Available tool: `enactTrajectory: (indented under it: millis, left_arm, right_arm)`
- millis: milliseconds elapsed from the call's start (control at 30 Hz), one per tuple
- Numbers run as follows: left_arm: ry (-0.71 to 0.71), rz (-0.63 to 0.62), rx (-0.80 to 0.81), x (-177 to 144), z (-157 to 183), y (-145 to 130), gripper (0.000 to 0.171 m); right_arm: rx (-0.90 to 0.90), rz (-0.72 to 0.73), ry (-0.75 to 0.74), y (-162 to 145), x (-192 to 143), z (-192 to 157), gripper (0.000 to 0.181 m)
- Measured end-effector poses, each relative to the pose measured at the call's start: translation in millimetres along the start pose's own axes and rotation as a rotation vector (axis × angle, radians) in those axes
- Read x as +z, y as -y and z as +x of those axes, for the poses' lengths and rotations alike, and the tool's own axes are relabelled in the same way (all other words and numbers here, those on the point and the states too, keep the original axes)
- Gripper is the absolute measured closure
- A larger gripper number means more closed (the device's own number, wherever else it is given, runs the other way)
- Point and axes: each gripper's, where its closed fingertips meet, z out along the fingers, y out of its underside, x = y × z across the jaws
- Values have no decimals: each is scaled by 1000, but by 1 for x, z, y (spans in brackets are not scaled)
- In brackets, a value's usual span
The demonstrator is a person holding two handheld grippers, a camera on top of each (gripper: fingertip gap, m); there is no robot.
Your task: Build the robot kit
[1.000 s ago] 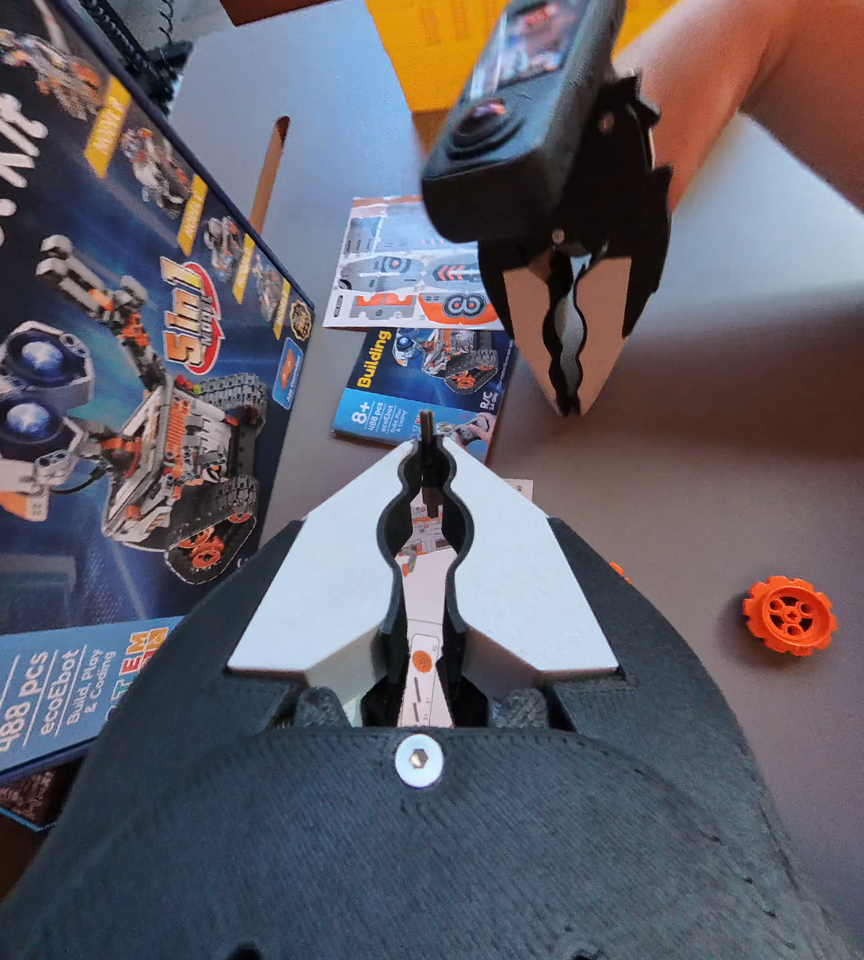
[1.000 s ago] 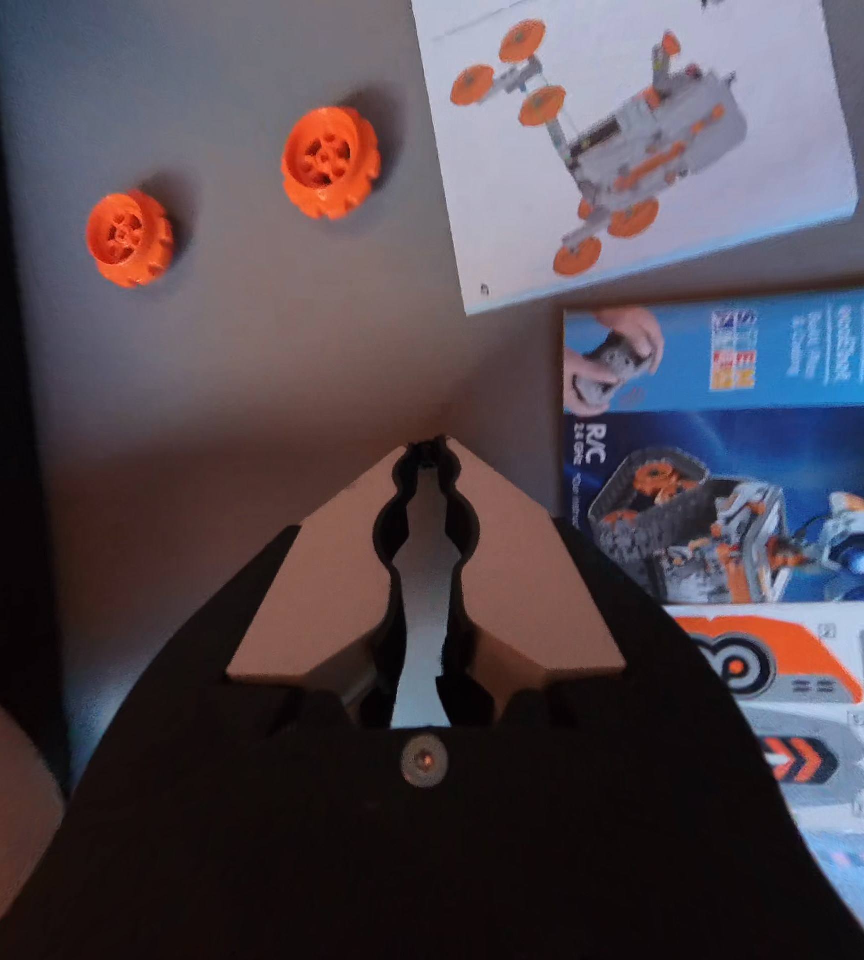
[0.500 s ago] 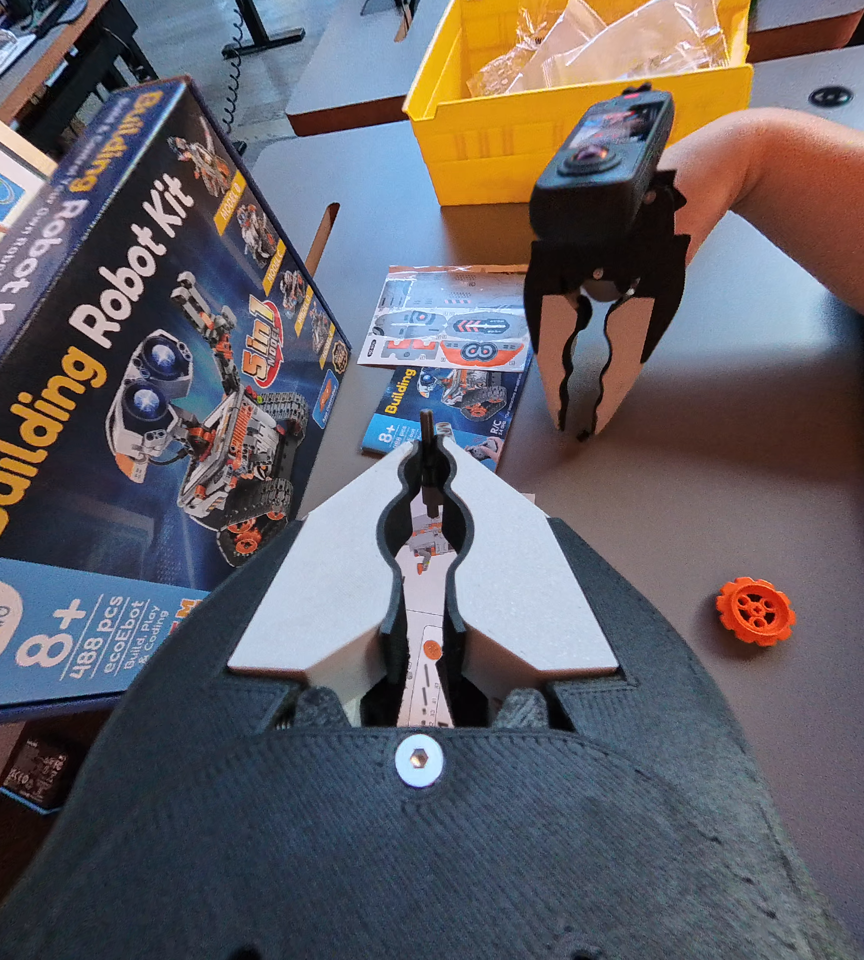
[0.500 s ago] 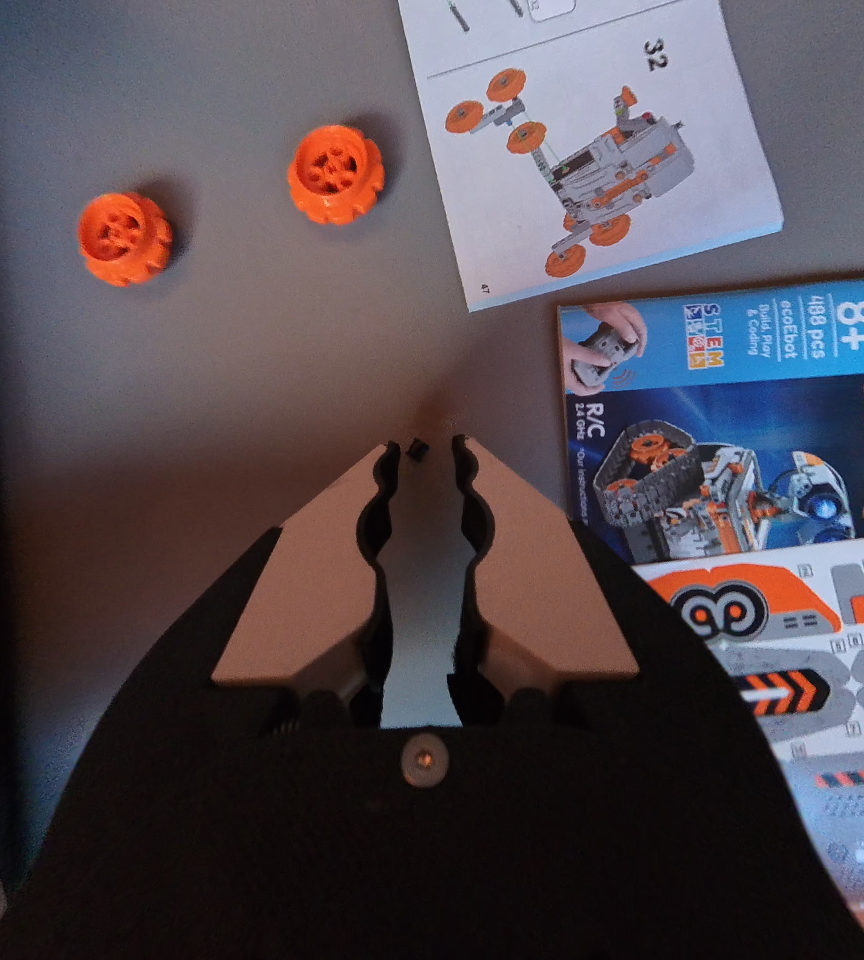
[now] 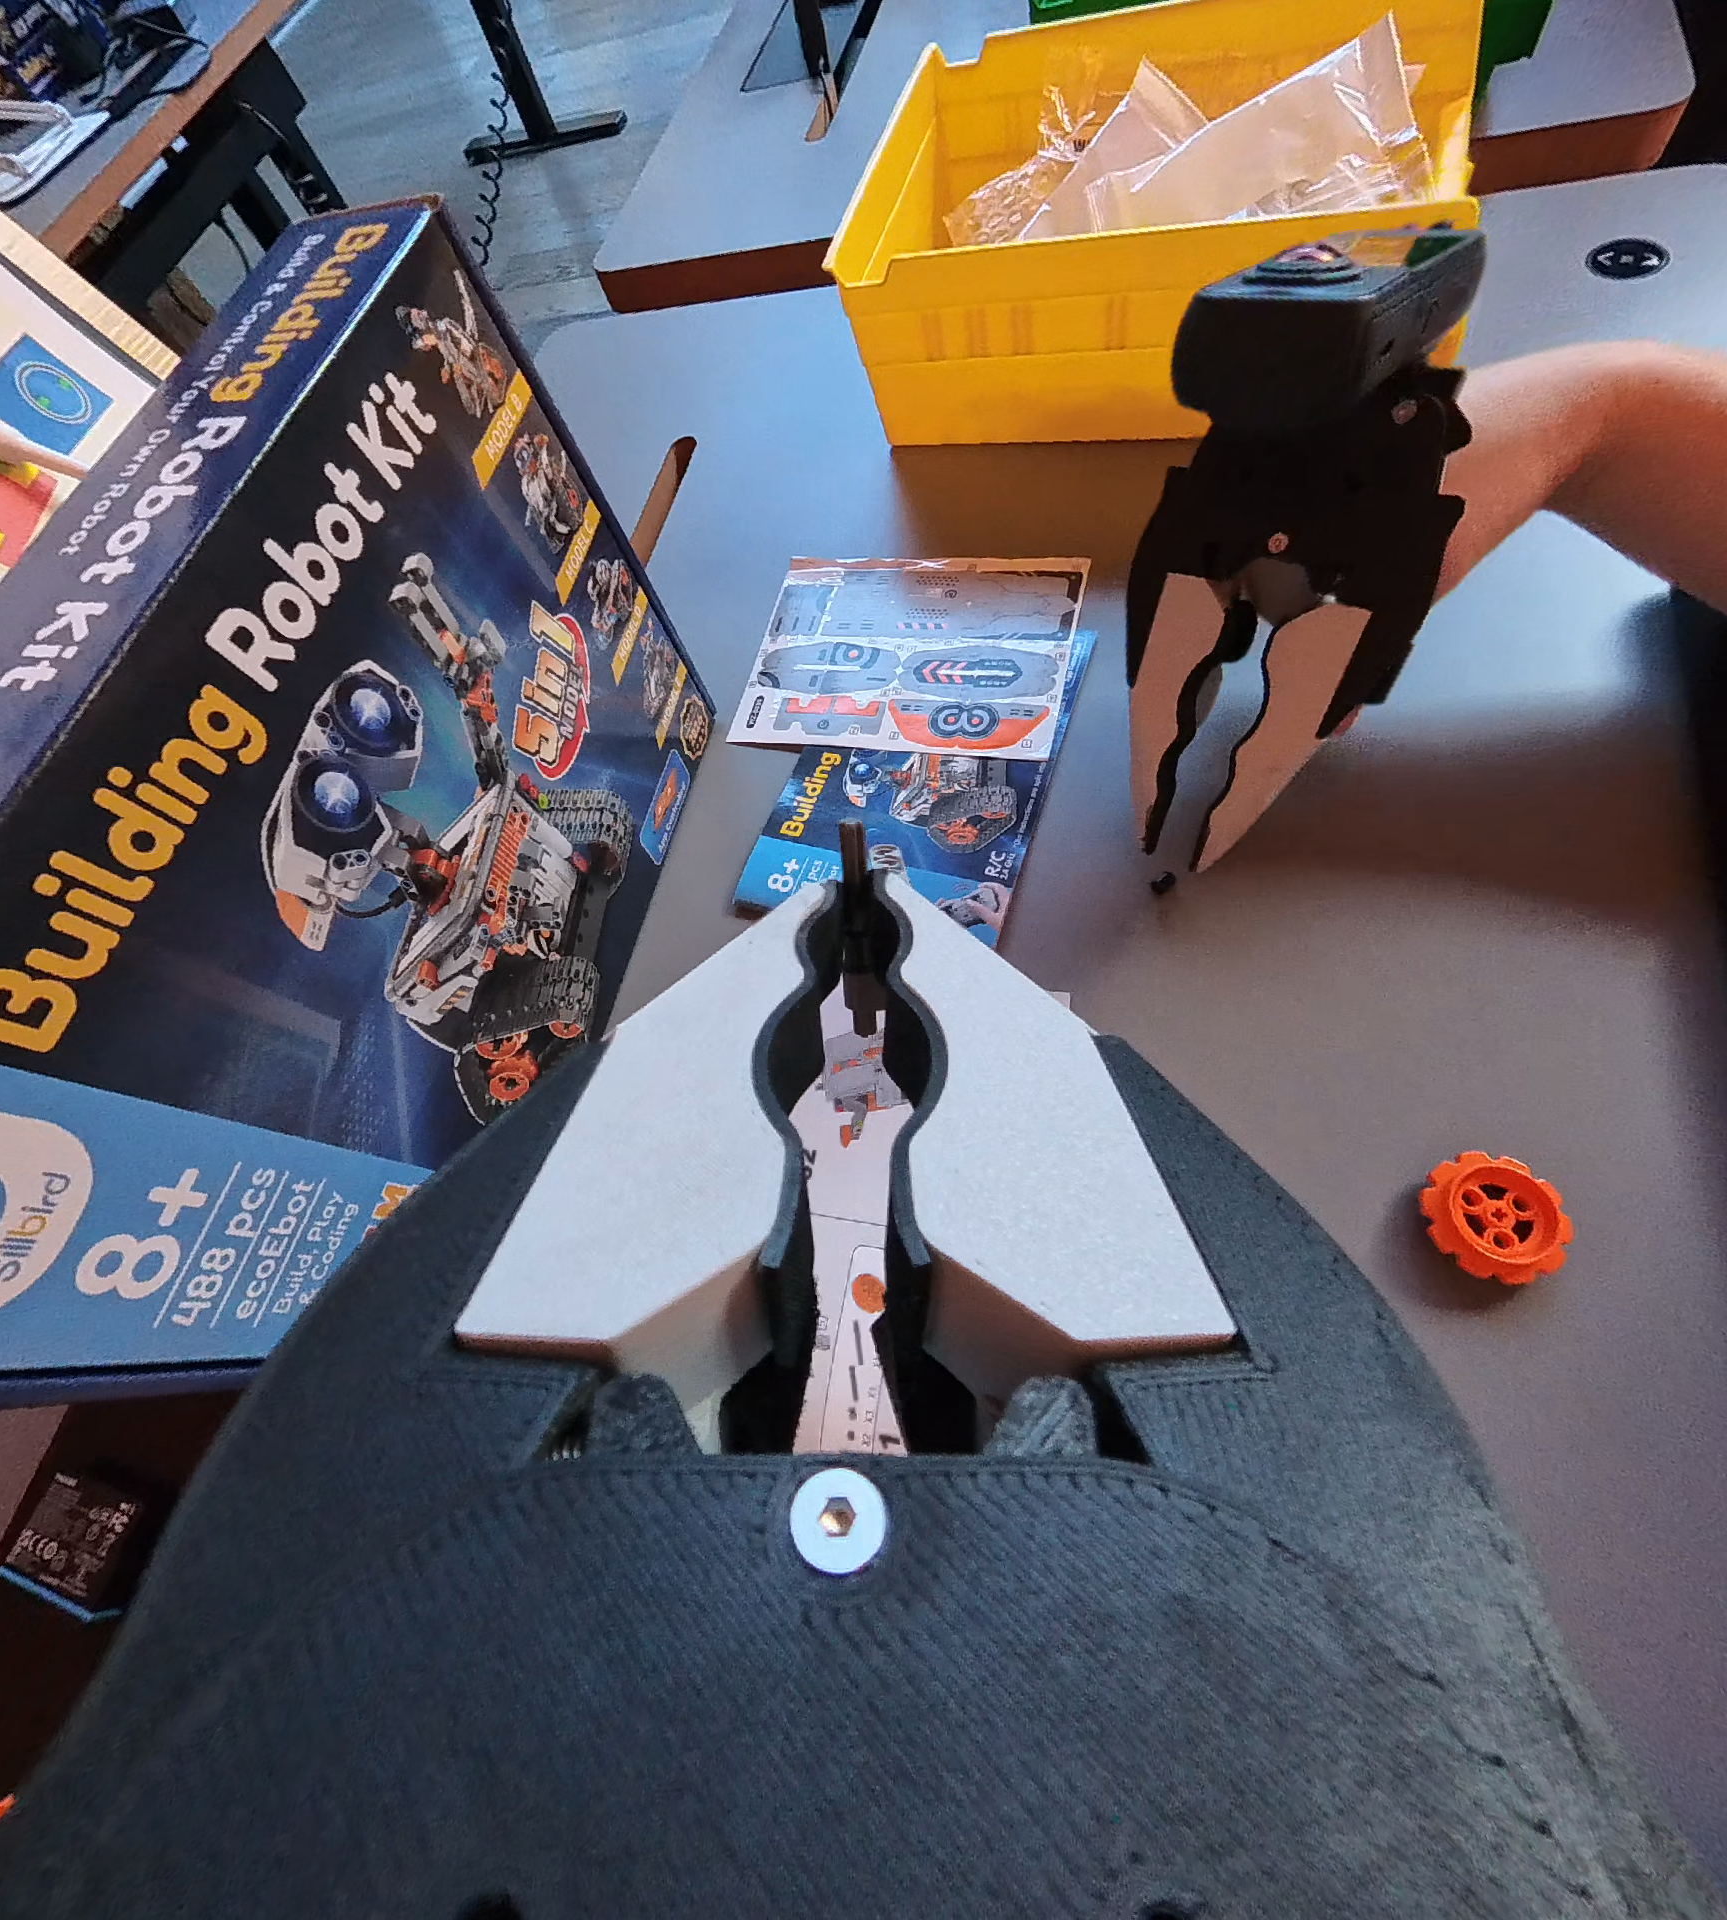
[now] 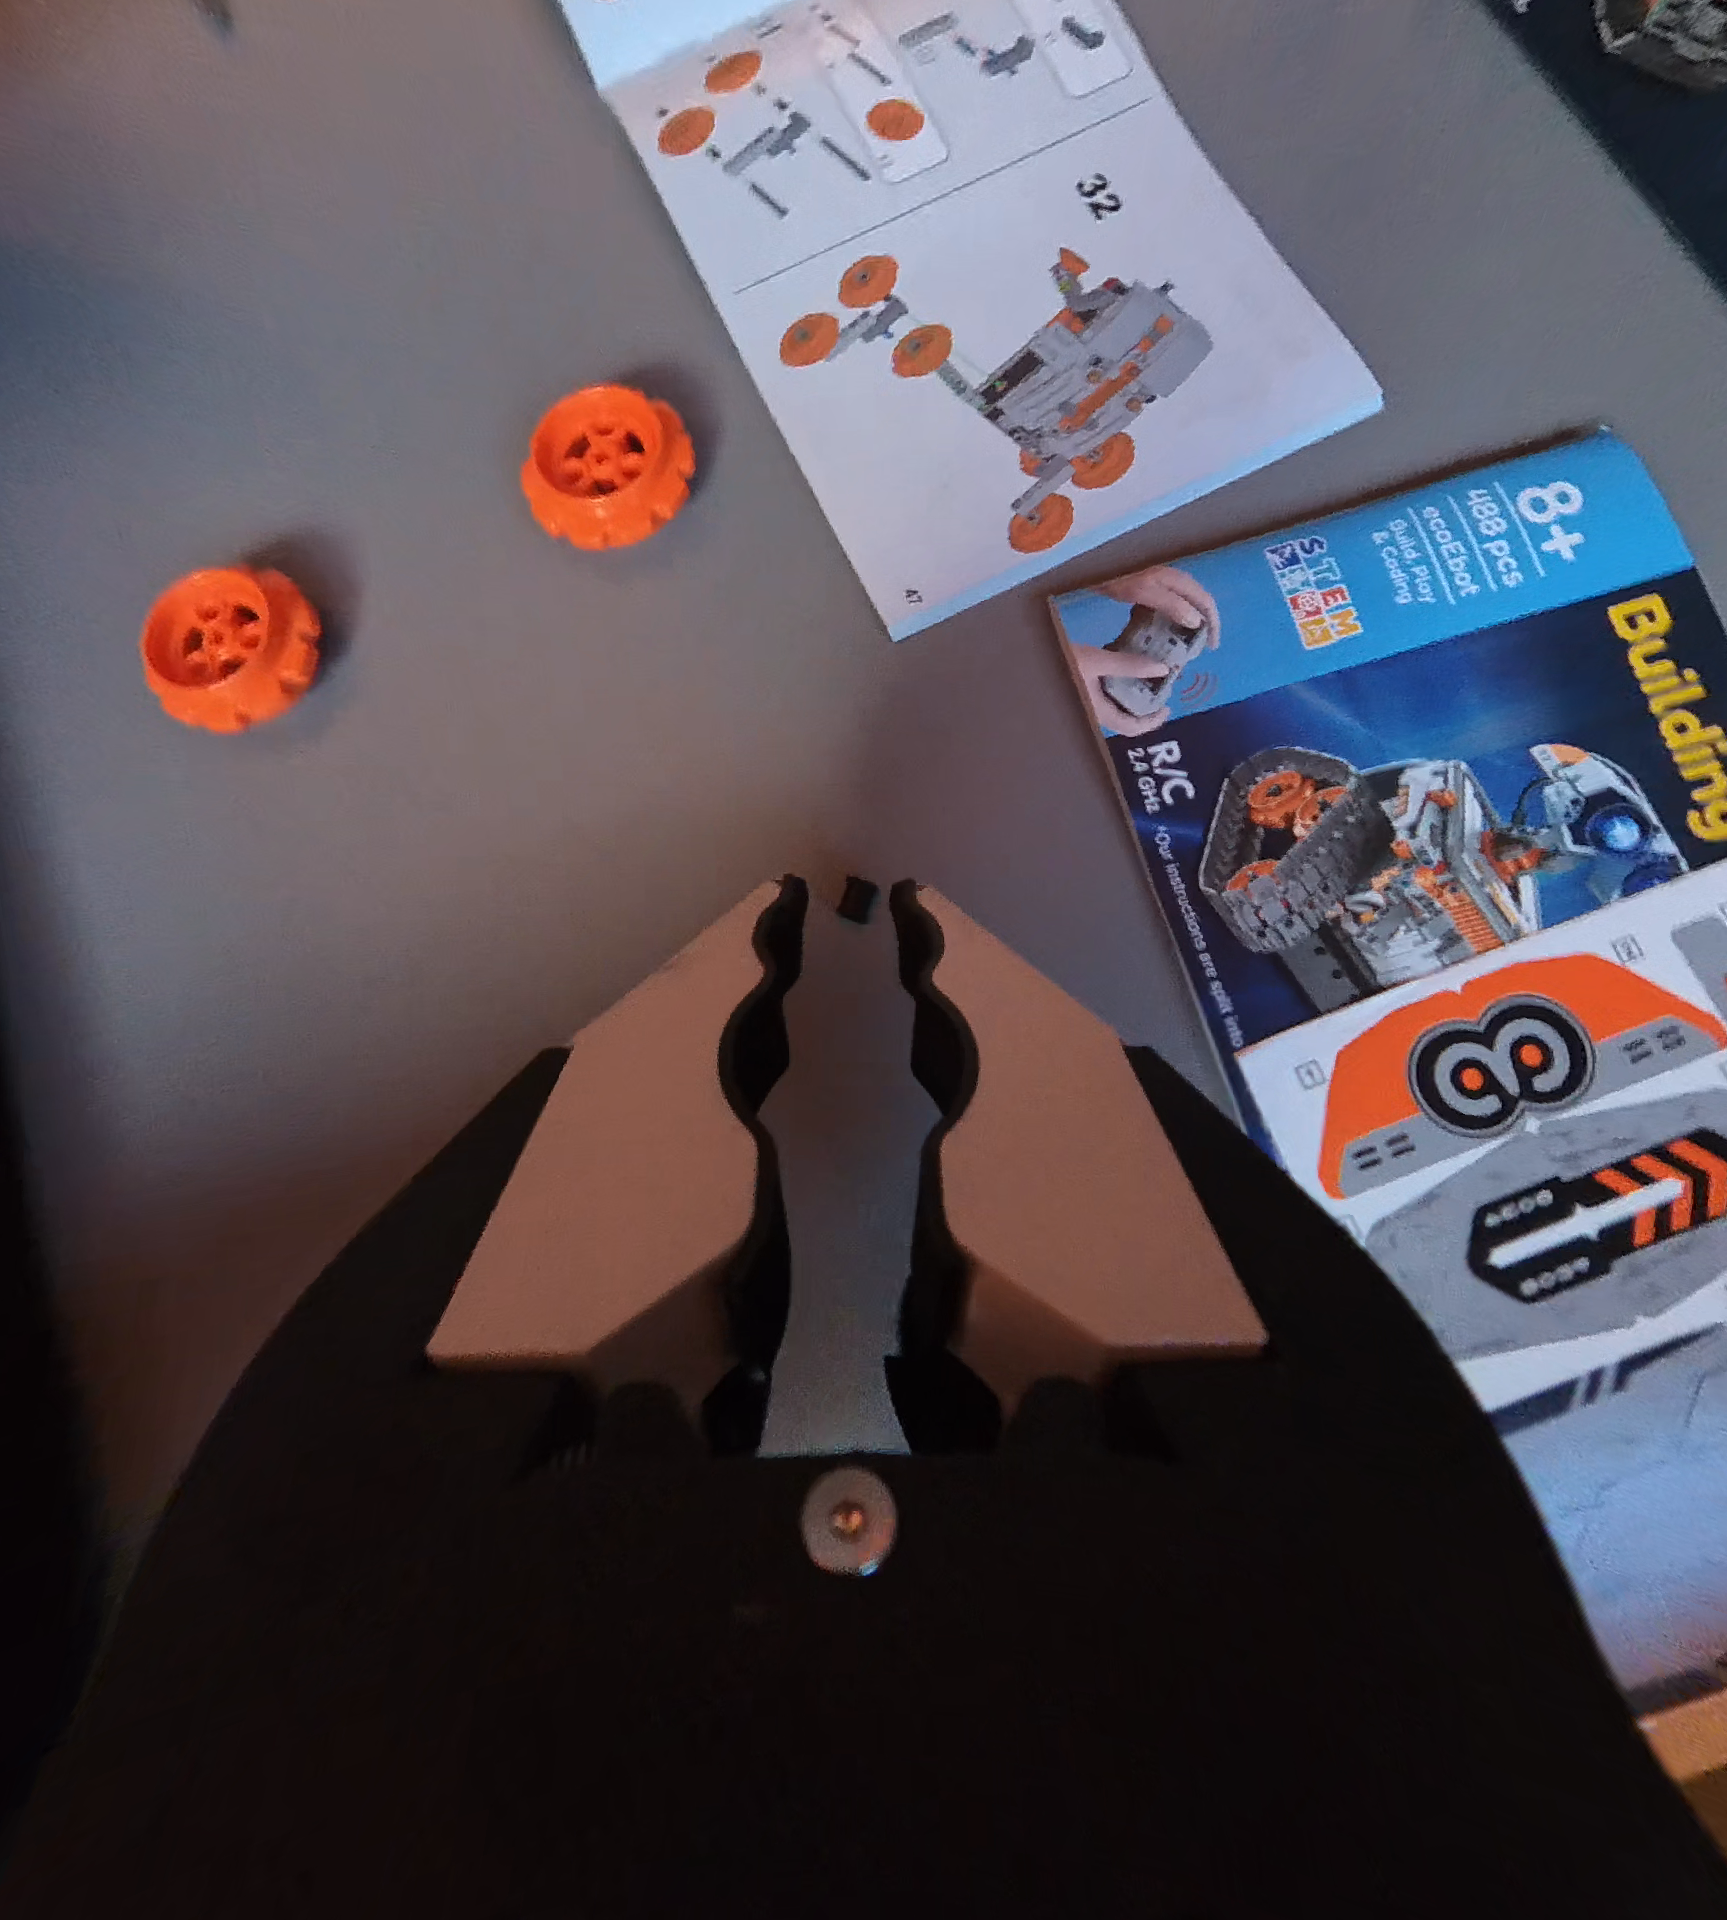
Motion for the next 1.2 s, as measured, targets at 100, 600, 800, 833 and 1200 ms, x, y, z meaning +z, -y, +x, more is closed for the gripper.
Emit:
enactTrajectory:
  millis: [100, 600, 800, 833, 1200]
  left_arm:
    - [-2, -9, 2, 2, 0, -1, 170]
    - [-15, -7, 24, 4, 6, 3, 170]
    - [-16, -25, 30, 6, 6, 0, 171]
    - [-14, -26, 34, 5, 6, 0, 171]
    - [-35, -16, 49, 3, 15, 7, 171]
  right_arm:
    - [44, 41, -50, -2, 2, 0, 163]
    - [0, -5, -132, -12, 9, 5, 176]
    - [-35, -298, -163, -45, -34, 0, 176]
    - [-60, -413, -175, -59, -46, -1, 176]
    - [-84, -1206, -51, -136, -123, -23, 175]
